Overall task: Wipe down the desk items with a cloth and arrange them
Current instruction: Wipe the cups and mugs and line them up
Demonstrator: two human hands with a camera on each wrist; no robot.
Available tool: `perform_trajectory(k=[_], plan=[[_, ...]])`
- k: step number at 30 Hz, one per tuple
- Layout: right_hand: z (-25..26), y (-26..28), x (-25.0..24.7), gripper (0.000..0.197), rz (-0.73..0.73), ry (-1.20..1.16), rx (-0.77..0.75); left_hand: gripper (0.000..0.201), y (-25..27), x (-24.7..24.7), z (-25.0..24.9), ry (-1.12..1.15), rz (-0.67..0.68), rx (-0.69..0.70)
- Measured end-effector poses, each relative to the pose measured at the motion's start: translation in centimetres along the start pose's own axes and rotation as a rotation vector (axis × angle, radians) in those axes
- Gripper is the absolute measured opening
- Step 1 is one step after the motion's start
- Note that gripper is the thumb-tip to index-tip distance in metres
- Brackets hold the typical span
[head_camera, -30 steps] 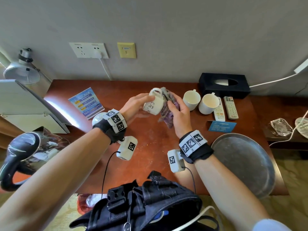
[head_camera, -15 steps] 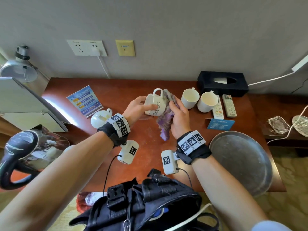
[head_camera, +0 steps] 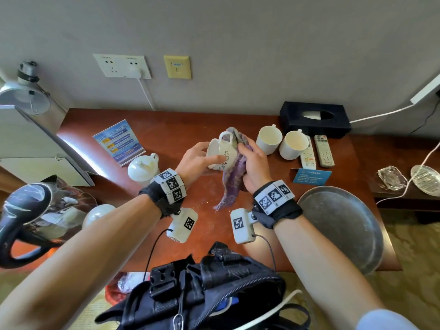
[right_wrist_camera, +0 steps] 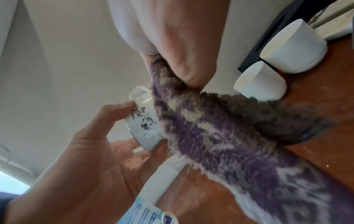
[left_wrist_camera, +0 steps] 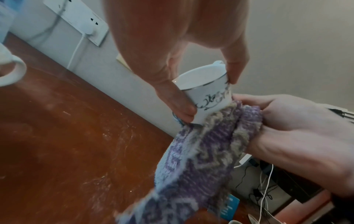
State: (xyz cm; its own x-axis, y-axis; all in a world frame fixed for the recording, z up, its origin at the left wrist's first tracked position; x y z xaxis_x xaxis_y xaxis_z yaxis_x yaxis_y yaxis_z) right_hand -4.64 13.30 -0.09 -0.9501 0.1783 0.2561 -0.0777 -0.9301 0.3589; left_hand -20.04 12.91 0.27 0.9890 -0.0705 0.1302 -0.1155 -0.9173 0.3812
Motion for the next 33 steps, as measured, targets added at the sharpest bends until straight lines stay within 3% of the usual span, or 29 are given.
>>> perform_trajectory(k=[7,13,16,25,29,33], plan=[[-2.2,1.9,-0.9,0.025,0.034,0.040,0.066,0.064,-0.3,-1.3,0.7,0.035,-0.124,0.002],[-1.8,1.2,-0.8,0.027,-0.063,-0.008,0.104,0.057,0.8,0.2,1.4,0.026,0.026,-0.023],[-1.8,1.1,-0.5,0.035,-0.057,-0.054,0.135,0.057,1.0,0.6,1.2,0.036,0.028,0.020],[-3.2,2.5,-1.7,0.033,-0.094,0.014,0.158,0.086,0.2,0.2,1.3,-0.210,0.024,0.100],[-2.4,3.1,-2.7,0.029,-0.137,0.109,0.080,0.089,-0.4,-0.9,1.2,-0.310,0.017,0.105],[-0.6,2.9,-2.2,0.034,-0.178,0.408,-0.148,0.082,-1.0,-2.0,1.8,-0.378,0.010,0.077]])
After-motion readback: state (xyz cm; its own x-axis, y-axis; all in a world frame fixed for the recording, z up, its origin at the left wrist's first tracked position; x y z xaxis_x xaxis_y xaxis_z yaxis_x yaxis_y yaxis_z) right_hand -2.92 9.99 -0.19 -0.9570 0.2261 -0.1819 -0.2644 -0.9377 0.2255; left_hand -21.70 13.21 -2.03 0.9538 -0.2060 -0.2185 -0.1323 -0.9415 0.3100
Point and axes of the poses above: each hand's wrist, its own y-axis away from the middle knuckle, its own x-axis out of the palm, z = x × y, the point moved 3 cm from there along -y, towards the middle knuckle, and after that the axes turned 8 degrees about y, right-handed, at the moved point
